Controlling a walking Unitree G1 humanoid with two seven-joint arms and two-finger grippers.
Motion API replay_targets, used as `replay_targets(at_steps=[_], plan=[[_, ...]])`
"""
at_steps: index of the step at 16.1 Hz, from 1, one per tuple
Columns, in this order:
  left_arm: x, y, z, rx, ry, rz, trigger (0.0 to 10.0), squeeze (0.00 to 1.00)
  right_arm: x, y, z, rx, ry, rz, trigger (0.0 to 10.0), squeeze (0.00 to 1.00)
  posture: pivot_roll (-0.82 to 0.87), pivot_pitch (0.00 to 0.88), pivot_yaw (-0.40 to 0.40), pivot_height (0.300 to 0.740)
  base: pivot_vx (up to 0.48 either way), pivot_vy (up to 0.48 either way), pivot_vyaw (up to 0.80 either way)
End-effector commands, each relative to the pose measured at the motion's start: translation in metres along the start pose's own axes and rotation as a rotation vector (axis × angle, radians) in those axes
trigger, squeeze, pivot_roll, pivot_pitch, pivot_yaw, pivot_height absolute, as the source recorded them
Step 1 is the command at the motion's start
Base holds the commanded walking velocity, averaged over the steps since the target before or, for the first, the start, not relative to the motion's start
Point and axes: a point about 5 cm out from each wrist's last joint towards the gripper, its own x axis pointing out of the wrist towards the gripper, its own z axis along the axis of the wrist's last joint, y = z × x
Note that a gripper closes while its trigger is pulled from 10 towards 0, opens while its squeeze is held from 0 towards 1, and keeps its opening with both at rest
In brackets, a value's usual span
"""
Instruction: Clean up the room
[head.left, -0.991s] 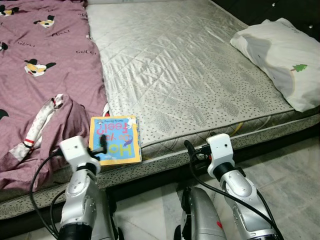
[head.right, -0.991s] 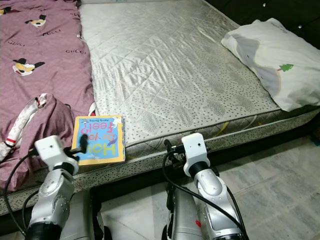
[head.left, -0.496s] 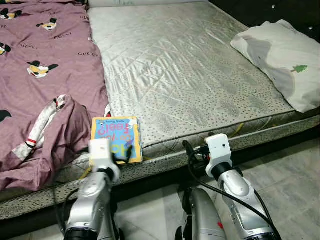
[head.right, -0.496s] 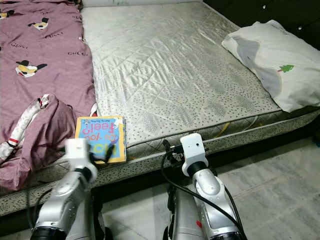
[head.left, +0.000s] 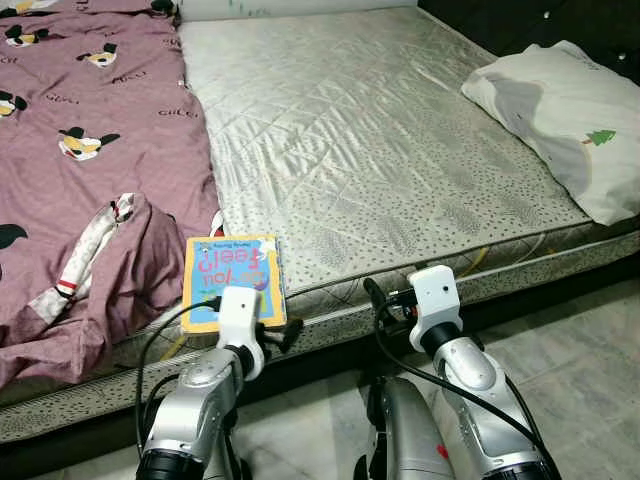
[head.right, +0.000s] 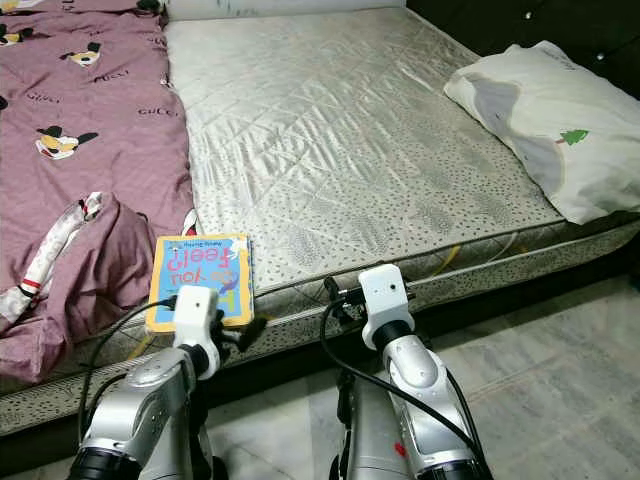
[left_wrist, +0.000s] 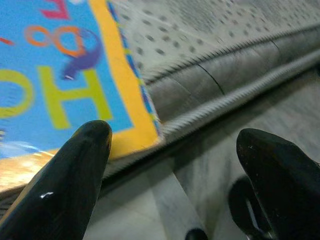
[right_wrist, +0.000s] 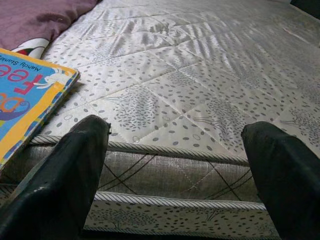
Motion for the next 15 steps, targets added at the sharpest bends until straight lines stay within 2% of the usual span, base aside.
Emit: replay_targets(at_steps=[1, 2, 4, 7, 10, 12, 15], plan=[[0.001, -0.005, -0.005, 0.019, 0.050, -0.030, 10.0, 0.25, 0.000, 0.001, -0.001, -0.001, -0.001, -0.001, 10.0, 0.00, -0.05, 0.071, -0.029, 0.542, 0.000, 0.000, 0.00], [0.001, -0.008, -0.007, 0.027, 0.067, -0.047, 10.0, 0.00, 0.000, 0.001, -0.001, -0.001, -0.001, -0.001, 10.0, 0.00, -0.05, 0.071, -0.029, 0.542, 0.000, 0.000, 0.00], [0.001, -0.016, -0.013, 0.050, 0.118, -0.094, 10.0, 0.00, 0.001, 0.002, -0.001, 0.000, -0.001, 0.002, 10.0, 0.00, -0.04, 0.074, -0.030, 0.542, 0.000, 0.000, 0.00], [0.002, -0.020, -0.020, 0.055, 0.164, -0.108, 10.0, 0.00, 0.001, 0.004, -0.001, 0.001, -0.003, 0.006, 10.0, 0.00, -0.04, 0.074, -0.033, 0.542, 0.000, 0.000, 0.00], [-0.001, -0.003, -0.030, -0.049, 0.189, 0.007, 10.0, 0.00, 0.001, 0.003, 0.000, -0.002, -0.005, 0.006, 10.0, 0.00, -0.04, 0.077, -0.035, 0.542, 0.000, 0.000, 0.00], [-0.002, 0.008, -0.033, -0.088, 0.198, 0.054, 10.0, 0.00, 0.000, 0.002, 0.000, -0.004, -0.003, 0.008, 10.0, 0.00, -0.04, 0.081, -0.040, 0.542, 0.000, 0.000, 0.00], [-0.003, 0.016, -0.034, -0.120, 0.193, 0.089, 10.0, 0.00, 0.001, 0.001, 0.001, -0.007, -0.004, 0.015, 10.0, 0.00, -0.04, 0.082, -0.046, 0.542, 0.000, 0.000, 0.00]])
